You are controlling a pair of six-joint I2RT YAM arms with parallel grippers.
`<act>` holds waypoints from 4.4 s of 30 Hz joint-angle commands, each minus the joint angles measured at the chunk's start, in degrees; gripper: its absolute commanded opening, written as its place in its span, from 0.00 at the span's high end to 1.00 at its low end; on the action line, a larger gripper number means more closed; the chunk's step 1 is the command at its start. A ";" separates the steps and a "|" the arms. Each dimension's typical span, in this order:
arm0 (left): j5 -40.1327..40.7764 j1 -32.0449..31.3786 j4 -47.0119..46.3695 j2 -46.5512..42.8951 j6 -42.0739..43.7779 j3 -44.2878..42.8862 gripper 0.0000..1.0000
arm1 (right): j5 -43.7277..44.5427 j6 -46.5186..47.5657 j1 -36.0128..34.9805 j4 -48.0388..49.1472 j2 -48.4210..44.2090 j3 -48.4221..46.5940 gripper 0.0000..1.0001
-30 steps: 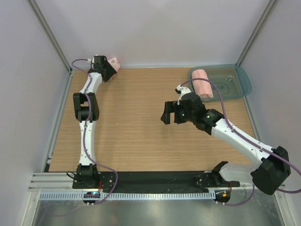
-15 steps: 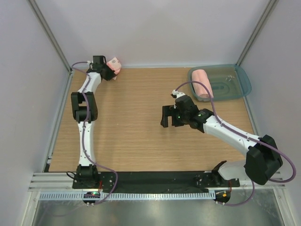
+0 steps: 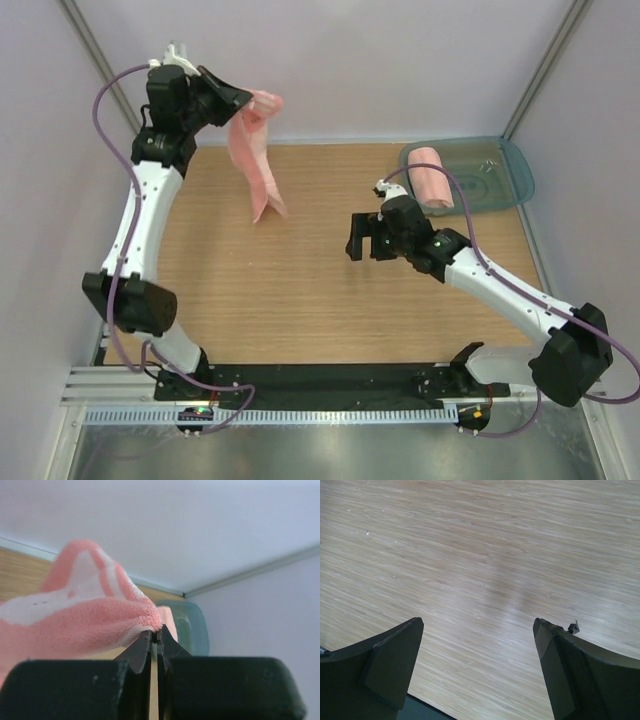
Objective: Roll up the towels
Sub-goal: Move the towel to the center of the board, then flatten the towel
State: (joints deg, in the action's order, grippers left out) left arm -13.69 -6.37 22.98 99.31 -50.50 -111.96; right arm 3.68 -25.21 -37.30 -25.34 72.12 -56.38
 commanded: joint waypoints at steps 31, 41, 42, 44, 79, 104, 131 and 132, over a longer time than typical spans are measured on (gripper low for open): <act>41.51 -48.74 14.53 -23.01 -0.65 40.40 0.00 | 28.93 -0.89 1.62 -20.19 -16.13 -9.72 0.00; 34.64 -29.25 11.22 -30.76 1.54 54.03 0.00 | 3.12 -3.70 1.62 -11.14 -12.01 0.12 0.00; 33.48 -27.66 10.34 -30.06 1.72 55.61 0.00 | 0.82 -5.44 1.53 -10.00 -11.39 1.61 0.00; 32.33 -23.96 9.10 -26.82 2.60 56.24 0.00 | -2.80 -7.04 1.27 -7.72 -9.54 4.78 0.00; 21.34 -17.80 -6.02 3.70 1.90 50.00 1.00 | -7.02 -10.73 -1.37 -3.41 -3.04 12.69 0.00; 20.90 -5.23 14.10 -38.13 6.73 67.67 1.00 | 5.20 -6.70 3.36 -4.01 21.66 1.62 0.00; 24.83 -5.23 30.46 -44.38 16.40 56.59 0.47 | 13.02 -24.37 2.67 -28.53 -11.48 -58.13 0.00; 25.64 -5.06 29.85 -41.77 16.83 55.98 0.39 | 13.19 -23.75 2.76 -29.84 -10.17 -60.14 0.00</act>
State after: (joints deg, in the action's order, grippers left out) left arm 8.27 -11.86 54.85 53.93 -35.48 -53.63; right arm 14.52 -49.69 -34.44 -49.15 57.23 -113.21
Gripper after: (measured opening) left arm 0.557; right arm 0.996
